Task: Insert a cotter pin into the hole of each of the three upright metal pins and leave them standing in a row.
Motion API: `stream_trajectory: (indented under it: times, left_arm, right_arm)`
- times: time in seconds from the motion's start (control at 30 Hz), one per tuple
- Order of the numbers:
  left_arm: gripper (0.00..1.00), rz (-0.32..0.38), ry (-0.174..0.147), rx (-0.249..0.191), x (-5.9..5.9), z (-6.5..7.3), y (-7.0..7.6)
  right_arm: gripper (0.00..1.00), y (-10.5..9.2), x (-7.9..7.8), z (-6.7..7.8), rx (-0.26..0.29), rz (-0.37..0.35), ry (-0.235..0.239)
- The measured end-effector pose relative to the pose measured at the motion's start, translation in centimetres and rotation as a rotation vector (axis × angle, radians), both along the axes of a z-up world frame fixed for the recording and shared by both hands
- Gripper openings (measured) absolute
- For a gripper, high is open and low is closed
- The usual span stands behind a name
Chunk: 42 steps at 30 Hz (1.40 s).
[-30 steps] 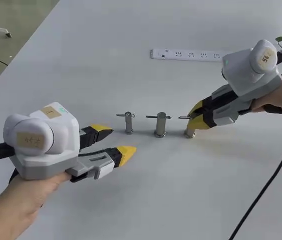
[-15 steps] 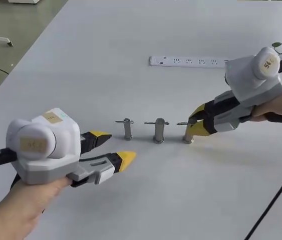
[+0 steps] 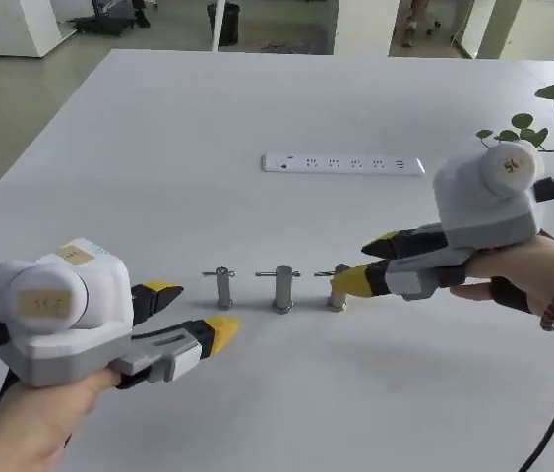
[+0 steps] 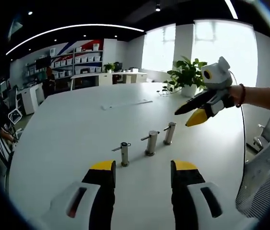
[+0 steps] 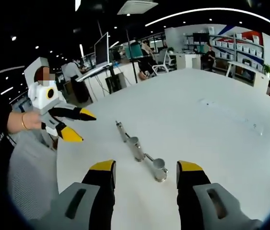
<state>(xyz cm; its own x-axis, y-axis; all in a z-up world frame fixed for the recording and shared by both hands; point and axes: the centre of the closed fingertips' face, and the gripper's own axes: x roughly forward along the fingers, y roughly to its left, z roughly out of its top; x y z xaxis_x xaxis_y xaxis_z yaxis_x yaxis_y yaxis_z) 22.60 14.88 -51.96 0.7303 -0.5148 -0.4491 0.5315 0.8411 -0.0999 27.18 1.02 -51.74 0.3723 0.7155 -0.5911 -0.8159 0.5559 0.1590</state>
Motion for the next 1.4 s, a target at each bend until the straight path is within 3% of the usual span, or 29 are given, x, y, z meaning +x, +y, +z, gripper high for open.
stream_trajectory:
  times: [0.13, 0.27, 0.47, 0.57, 0.7, 0.93, 1.0, 1.1, 1.4]
  left_arm:
    - [0.46, 0.006, 0.031, 0.026, -0.2, -0.3, 0.3]
    - [0.51, 0.036, 0.03, -0.004, -0.2, 0.3, 0.5]
    - [0.58, 0.052, 0.021, 0.013, -0.5, 1.0, 0.3]
    - [0.59, 0.066, 0.027, 0.017, -0.8, 0.9, 0.5]
    - [0.61, 0.101, 0.022, -0.036, -1.2, 1.5, 0.2]
    - [0.64, 0.099, 0.024, 0.007, -1.5, 1.2, 0.2]
    - [0.64, 0.096, 0.015, 0.007, -1.5, 1.5, 0.1]
    - [0.66, 0.096, -0.005, 0.009, -1.4, 1.9, 0.0]
    - [0.69, 0.101, 0.001, 0.004, -1.5, 1.7, 0.1]
  right_arm:
    - [0.52, 0.6, -0.9, 1.0, 0.106, -0.139, 0.014]
    - [0.57, 0.3, -2.0, 0.5, 0.1, -0.205, -0.003]
    - [0.58, -0.4, -3.3, -0.1, 0.106, -0.271, -0.001]
    - [0.59, -0.7, -3.6, 0.0, 0.103, -0.283, -0.018]
    - [0.59, -0.9, -4.3, -0.3, 0.08, -0.279, -0.023]
    - [0.59, -1.0, -4.9, -0.5, 0.046, -0.292, -0.048]
    - [0.59, -1.1, -5.0, -0.8, 0.009, -0.287, -0.068]
    - [0.59, -1.1, -5.1, -1.0, 0.012, -0.29, -0.059]
    - [0.62, -0.7, -5.1, -0.5, 0.062, -0.312, -0.049]
